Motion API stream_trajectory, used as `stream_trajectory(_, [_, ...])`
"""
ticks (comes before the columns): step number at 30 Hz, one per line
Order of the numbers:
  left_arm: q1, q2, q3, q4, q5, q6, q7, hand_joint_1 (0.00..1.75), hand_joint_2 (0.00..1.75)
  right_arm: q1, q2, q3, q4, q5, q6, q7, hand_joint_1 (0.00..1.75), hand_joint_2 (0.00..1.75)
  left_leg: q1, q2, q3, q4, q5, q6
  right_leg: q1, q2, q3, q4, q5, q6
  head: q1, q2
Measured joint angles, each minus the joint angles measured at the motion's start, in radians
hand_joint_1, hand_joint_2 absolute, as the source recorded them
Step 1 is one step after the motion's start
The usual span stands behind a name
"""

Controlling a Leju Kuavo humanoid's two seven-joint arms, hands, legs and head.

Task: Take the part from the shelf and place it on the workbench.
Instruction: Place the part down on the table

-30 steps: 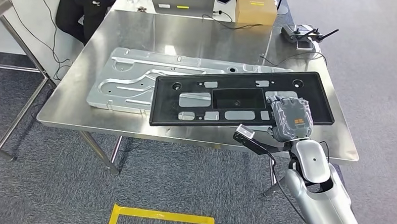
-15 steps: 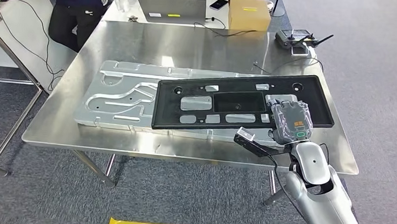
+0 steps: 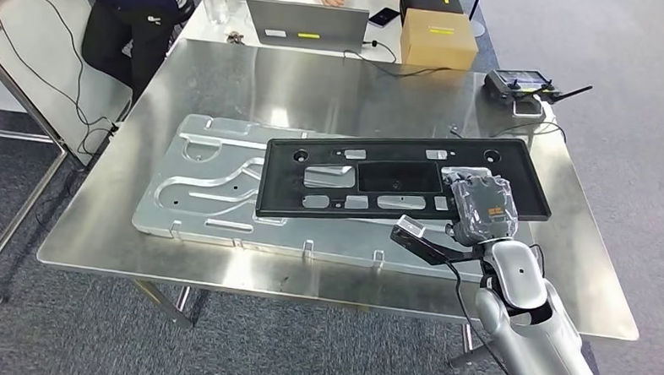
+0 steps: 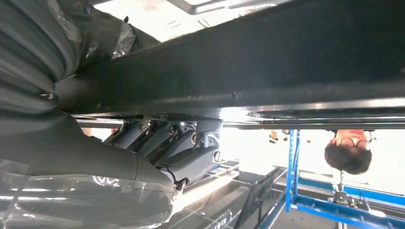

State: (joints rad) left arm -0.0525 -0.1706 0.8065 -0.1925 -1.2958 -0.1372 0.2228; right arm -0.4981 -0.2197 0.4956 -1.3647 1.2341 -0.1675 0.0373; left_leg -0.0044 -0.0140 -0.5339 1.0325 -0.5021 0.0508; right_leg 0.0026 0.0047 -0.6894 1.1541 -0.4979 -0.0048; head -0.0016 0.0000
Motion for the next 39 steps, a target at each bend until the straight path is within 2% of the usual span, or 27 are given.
stream_trajectory(1, [0.000,-0.002,0.000,0.000,0.000,0.000,0.000,0.00,1.75,0.000,0.000,-0.001,0.007,-0.003,-0.001,-0.001,1.69,1.75,-0.003,-0.002,0.012,-0.003,-0.009,-0.002,0.010,0.004,0.011,-0.050,0.042,-0.017,-0.002,0.000])
stream_trajectory(2, [-0.002,-0.003,0.000,0.000,0.000,0.000,0.000,0.00,1.75,0.000,-0.001,-0.002,0.013,-0.005,-0.001,-0.002,1.69,1.75,-0.004,-0.003,0.021,-0.006,-0.017,-0.005,0.020,0.009,0.020,-0.088,0.068,-0.032,-0.003,0.000])
stream_trajectory(3, [-0.003,-0.006,0.000,0.000,-0.001,0.000,0.000,0.00,1.75,0.001,-0.001,-0.004,0.017,-0.006,-0.002,-0.004,1.69,1.75,-0.004,-0.005,0.029,-0.006,-0.018,-0.009,0.027,0.014,0.027,-0.111,0.077,-0.043,-0.004,0.000])
stream_trajectory(4, [-0.005,-0.006,0.000,0.000,-0.001,0.000,0.000,0.00,1.75,0.001,-0.001,-0.006,0.022,-0.007,-0.003,-0.004,1.69,1.75,-0.005,-0.006,0.036,-0.005,-0.014,-0.015,0.029,0.017,0.034,-0.121,0.069,-0.048,-0.005,0.000])
stream_trajectory(5, [-0.005,-0.005,0.001,0.000,-0.002,0.000,0.000,0.00,1.75,0.001,-0.001,-0.007,0.026,-0.008,-0.004,-0.005,1.69,1.75,-0.006,-0.005,0.041,-0.001,-0.013,-0.019,0.027,0.018,0.051,-0.138,0.073,-0.051,-0.004,0.000])
stream_trajectory(7, [-0.005,-0.003,0.001,0.000,-0.002,0.000,0.000,0.00,1.75,0.001,-0.001,-0.009,0.031,-0.009,-0.005,-0.006,1.69,1.75,-0.007,-0.002,0.042,0.032,-0.020,-0.029,0.018,0.015,0.084,-0.154,0.080,-0.053,-0.005,0.000])
stream_trajectory(9, [-0.007,-0.001,0.001,0.000,-0.002,0.002,0.001,0.00,1.75,0.004,0.000,-0.011,0.036,-0.011,-0.006,-0.006,1.69,1.75,-0.002,0.001,-0.007,0.121,-0.065,-0.039,0.011,0.011,0.103,-0.158,0.076,-0.052,-0.007,0.000])
stream_trajectory(11, [-0.006,0.001,0.002,0.000,0.000,0.008,-0.004,0.00,1.75,0.016,0.000,-0.013,0.043,-0.017,-0.010,-0.006,1.69,1.75,0.006,0.003,-0.083,0.220,-0.116,-0.052,0.008,0.010,0.111,-0.158,0.064,-0.049,-0.007,0.000])
stream_trajectory(12, [-0.005,0.001,0.002,0.000,0.002,0.011,-0.007,0.00,1.75,0.025,0.000,-0.014,0.048,-0.020,-0.013,-0.006,1.69,1.75,0.010,0.005,-0.107,0.237,-0.118,-0.059,0.006,0.010,0.116,-0.156,0.057,-0.045,-0.007,0.000])
stream_trajectory(13, [-0.004,0.002,0.003,0.000,0.003,0.014,-0.012,0.00,1.75,0.034,0.000,-0.016,0.054,-0.023,-0.016,-0.007,1.69,1.75,0.014,0.006,-0.116,0.221,-0.095,-0.066,0.002,0.010,0.122,-0.154,0.050,-0.041,-0.007,0.000])
stream_trajectory(15, [-0.001,0.003,0.004,0.000,0.005,0.017,-0.017,0.00,1.75,0.048,0.000,-0.022,0.070,-0.029,-0.024,-0.011,1.69,1.75,0.020,0.006,-0.093,0.114,-0.001,-0.078,-0.006,0.011,0.134,-0.146,0.031,-0.028,-0.007,0.000])
stream_trajectory(16, [0.000,0.003,0.004,0.000,0.005,0.017,-0.020,0.00,1.75,0.053,0.001,-0.028,0.081,-0.033,-0.031,-0.013,1.69,1.75,0.020,0.005,-0.083,0.060,0.025,-0.080,-0.009,0.011,0.137,-0.139,0.023,-0.021,-0.008,0.000])
stream_trajectory(17, [0.000,0.003,0.005,0.001,0.004,0.016,-0.022,0.00,1.75,0.057,0.003,-0.034,0.093,-0.037,-0.036,-0.016,1.69,1.75,0.020,0.007,-0.075,0.026,0.039,-0.075,-0.010,0.012,0.136,-0.133,0.015,-0.013,-0.008,0.000])
stream_trajectory(18, [0.000,0.004,0.006,0.001,0.004,0.015,-0.023,0.00,1.75,0.061,0.004,-0.041,0.106,-0.041,-0.042,-0.020,1.69,1.75,0.018,0.008,-0.073,0.012,0.040,-0.066,-0.009,0.012,0.134,-0.128,0.009,-0.006,-0.008,0.000])
stream_trajectory(19, [-0.001,0.003,0.006,0.001,0.004,0.014,-0.024,0.00,1.75,0.065,0.006,-0.048,0.118,-0.045,-0.045,-0.023,1.69,1.75,0.016,0.010,-0.075,0.009,0.037,-0.055,-0.007,0.012,0.133,-0.124,0.004,-0.004,-0.008,0.000])
stream_trajectory(20, [-0.001,0.003,0.007,0.001,0.004,0.012,-0.025,0.00,1.75,0.070,0.007,-0.053,0.127,-0.047,-0.046,-0.026,1.69,1.75,0.017,0.011,-0.073,0.010,0.045,-0.046,-0.005,0.011,0.132,-0.122,0.002,-0.006,-0.008,0.000])
stream_trajectory(23, [-0.001,0.001,0.008,0.001,0.003,0.009,-0.024,0.00,1.75,0.079,0.011,-0.063,0.148,-0.051,-0.047,-0.032,0.42,0.44,0.017,0.008,-0.073,0.007,0.052,-0.043,-0.004,0.010,0.136,-0.125,0.003,-0.021,-0.008,0.000])
stream_trajectory(24, [-0.002,0.001,0.008,0.001,0.004,0.007,-0.024,0.00,1.75,0.080,0.012,-0.067,0.155,-0.053,-0.047,-0.034,0.00,0.00,0.017,0.006,-0.073,0.007,0.051,-0.041,-0.003,0.010,0.138,-0.129,0.003,-0.021,-0.008,0.000])
stream_trajectory(28, [-0.004,0.000,0.010,0.001,0.006,-0.002,-0.023,0.00,1.75,0.078,0.022,-0.078,0.187,-0.059,-0.047,-0.042,0.00,0.00,0.016,0.004,-0.072,0.006,0.047,-0.034,-0.003,0.009,0.145,-0.139,0.000,-0.023,-0.008,0.000])
stream_trajectory(32, [-0.005,0.000,0.013,0.001,0.009,0.007,-0.021,0.00,1.75,0.077,0.033,-0.083,0.208,-0.060,-0.048,-0.049,0.00,0.00,0.015,0.005,-0.071,0.006,0.044,-0.030,-0.004,0.009,0.146,-0.142,0.000,-0.020,-0.008,0.000])
stream_trajectory(36, [-0.005,0.001,0.021,0.001,0.015,0.014,-0.021,0.00,0.00,0.076,0.040,-0.087,0.223,-0.060,-0.048,-0.049,0.00,0.00,0.014,0.005,-0.070,0.007,0.044,-0.029,-0.005,0.008,0.147,-0.142,0.000,-0.004,-0.008,0.000])
stream_trajectory(39, [-0.005,0.001,0.026,0.001,0.016,0.016,-0.022,0.00,0.00,0.076,0.043,-0.087,0.231,-0.061,-0.047,-0.051,0.00,0.00,0.014,0.006,-0.069,0.007,0.044,-0.029,-0.005,0.008,0.147,-0.142,0.000,0.005,-0.008,0.000])
